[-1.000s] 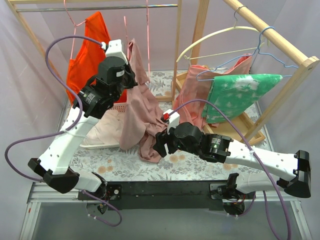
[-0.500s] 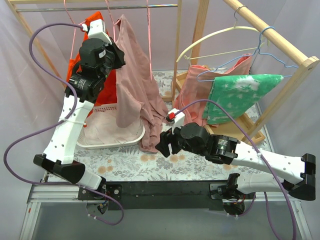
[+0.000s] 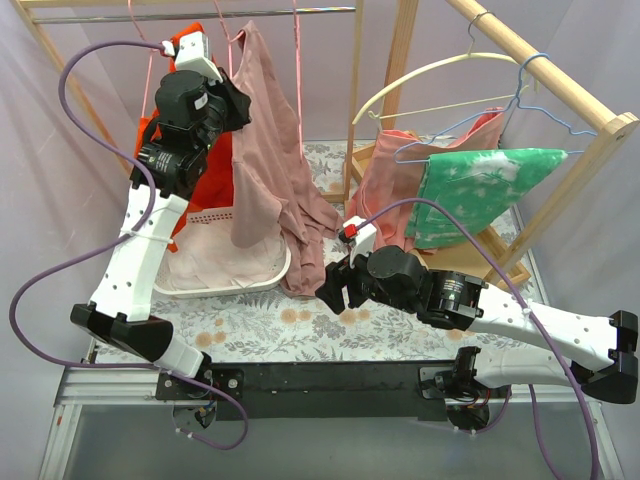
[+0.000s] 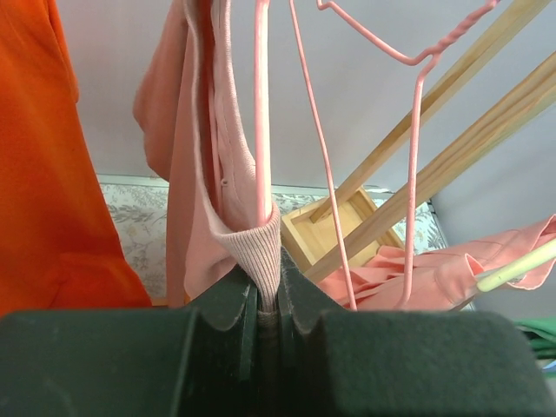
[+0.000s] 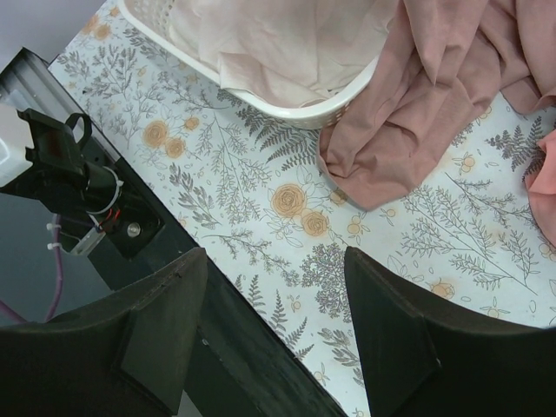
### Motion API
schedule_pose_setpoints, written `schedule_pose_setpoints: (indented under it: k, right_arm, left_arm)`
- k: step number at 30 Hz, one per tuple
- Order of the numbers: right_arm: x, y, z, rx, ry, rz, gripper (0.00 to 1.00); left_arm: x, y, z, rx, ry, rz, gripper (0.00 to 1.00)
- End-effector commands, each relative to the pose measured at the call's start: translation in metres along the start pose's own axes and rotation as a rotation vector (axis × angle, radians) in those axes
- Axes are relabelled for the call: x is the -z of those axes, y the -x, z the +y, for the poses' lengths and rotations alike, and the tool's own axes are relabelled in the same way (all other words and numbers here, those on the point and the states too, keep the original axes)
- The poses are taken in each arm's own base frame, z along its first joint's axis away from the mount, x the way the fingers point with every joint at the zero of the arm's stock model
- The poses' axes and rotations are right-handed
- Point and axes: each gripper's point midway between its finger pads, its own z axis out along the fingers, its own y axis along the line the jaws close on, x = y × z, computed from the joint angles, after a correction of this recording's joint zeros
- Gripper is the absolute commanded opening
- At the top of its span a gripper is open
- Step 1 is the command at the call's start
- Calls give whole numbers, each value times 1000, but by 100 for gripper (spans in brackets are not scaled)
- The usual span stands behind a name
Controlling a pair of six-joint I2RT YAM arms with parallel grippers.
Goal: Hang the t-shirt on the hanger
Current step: Place the hanger at the clothesline.
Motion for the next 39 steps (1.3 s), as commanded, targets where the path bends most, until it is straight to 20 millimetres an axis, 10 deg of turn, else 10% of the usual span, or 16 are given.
schedule_pose_setpoints:
  k: [1,39]
  right_arm:
    - [1,2,-2,-2,-11,-11,72]
    - [9,-7,-4,-18,-13,25,70]
  left_arm:
    - [31,60,-14,12,-56,-182,0]
    - [-33,-2,31,104,5,34,2]
